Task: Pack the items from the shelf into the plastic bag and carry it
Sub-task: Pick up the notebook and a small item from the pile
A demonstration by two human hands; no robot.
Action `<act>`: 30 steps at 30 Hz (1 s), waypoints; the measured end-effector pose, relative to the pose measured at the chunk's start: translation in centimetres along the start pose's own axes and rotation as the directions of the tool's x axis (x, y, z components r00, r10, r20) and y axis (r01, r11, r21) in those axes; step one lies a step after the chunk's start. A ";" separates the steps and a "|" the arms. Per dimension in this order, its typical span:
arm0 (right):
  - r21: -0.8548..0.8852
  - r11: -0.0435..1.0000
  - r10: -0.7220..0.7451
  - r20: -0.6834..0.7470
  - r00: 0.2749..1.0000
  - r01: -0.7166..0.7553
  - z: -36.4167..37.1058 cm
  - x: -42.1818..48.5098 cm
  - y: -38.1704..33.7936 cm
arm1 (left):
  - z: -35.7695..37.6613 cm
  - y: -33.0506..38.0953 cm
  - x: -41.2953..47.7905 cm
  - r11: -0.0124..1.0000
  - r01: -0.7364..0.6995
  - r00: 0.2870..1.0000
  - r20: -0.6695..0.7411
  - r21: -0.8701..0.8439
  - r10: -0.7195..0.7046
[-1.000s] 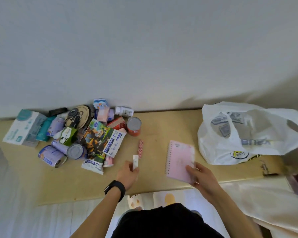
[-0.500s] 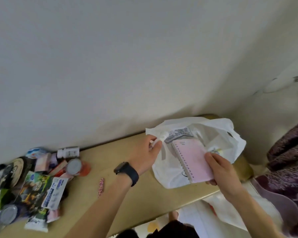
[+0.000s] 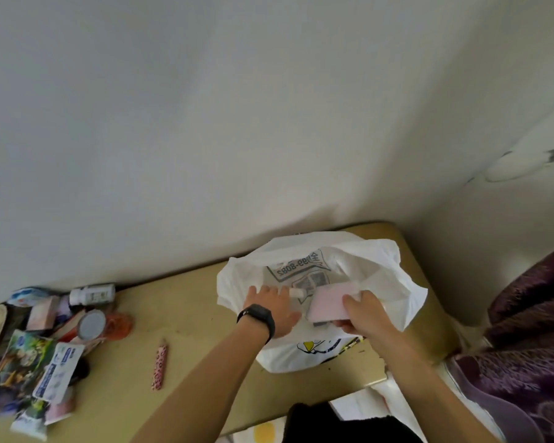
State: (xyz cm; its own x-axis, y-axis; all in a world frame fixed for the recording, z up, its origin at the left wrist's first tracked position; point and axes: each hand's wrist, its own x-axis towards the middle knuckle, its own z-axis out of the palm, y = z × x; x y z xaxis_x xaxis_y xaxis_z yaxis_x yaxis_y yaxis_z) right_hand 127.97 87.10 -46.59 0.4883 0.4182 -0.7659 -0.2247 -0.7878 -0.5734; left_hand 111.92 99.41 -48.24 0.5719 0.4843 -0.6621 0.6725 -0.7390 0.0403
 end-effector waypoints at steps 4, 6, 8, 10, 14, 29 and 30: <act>0.150 0.989 0.004 0.079 0.997 -0.016 1.7 2.0 -1.2 | 1.7 -0.3 -2.2 0.989 -0.049 0.987 0.155 0.140 0.027; 0.036 0.999 -0.034 0.108 0.994 0.030 2.3 2.3 -1.3 | 2.0 -0.4 -3.3 0.961 -0.095 0.978 0.205 0.261 0.041; -0.368 0.922 -0.100 0.067 0.993 0.118 2.0 2.0 -1.2 | 1.9 -0.4 -4.3 0.928 -0.134 0.967 0.250 0.347 0.046; -0.628 0.749 -0.192 0.101 0.976 0.212 1.5 0.9 -1.2 | 1.7 -0.7 -5.2 0.918 -0.117 0.975 0.221 0.378 0.034; -0.847 0.331 -0.561 0.178 0.809 0.417 -0.3 -0.9 -2.6 | 1.3 -2.1 -6.0 0.929 -0.005 0.997 0.069 0.370 -0.022; -0.943 -0.098 -0.144 0.329 0.933 0.318 -3.7 2.5 -1.8 | 1.6 -9.3 -8.0 0.855 0.269 0.963 -0.122 0.443 -0.240; -0.946 -0.100 -0.198 0.322 0.926 0.307 -3.2 2.4 -1.7 | 1.5 -8.6 -8.0 0.914 0.214 0.977 -0.086 0.346 -0.197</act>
State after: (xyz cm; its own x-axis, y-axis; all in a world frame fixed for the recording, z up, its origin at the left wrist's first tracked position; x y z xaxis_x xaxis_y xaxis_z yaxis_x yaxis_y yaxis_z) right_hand 132.24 88.00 -46.45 0.2254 0.6884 -0.6895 0.9705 -0.2206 0.0971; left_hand 100.84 101.24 -44.41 0.4666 0.6584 -0.5906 0.5743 -0.7334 -0.3637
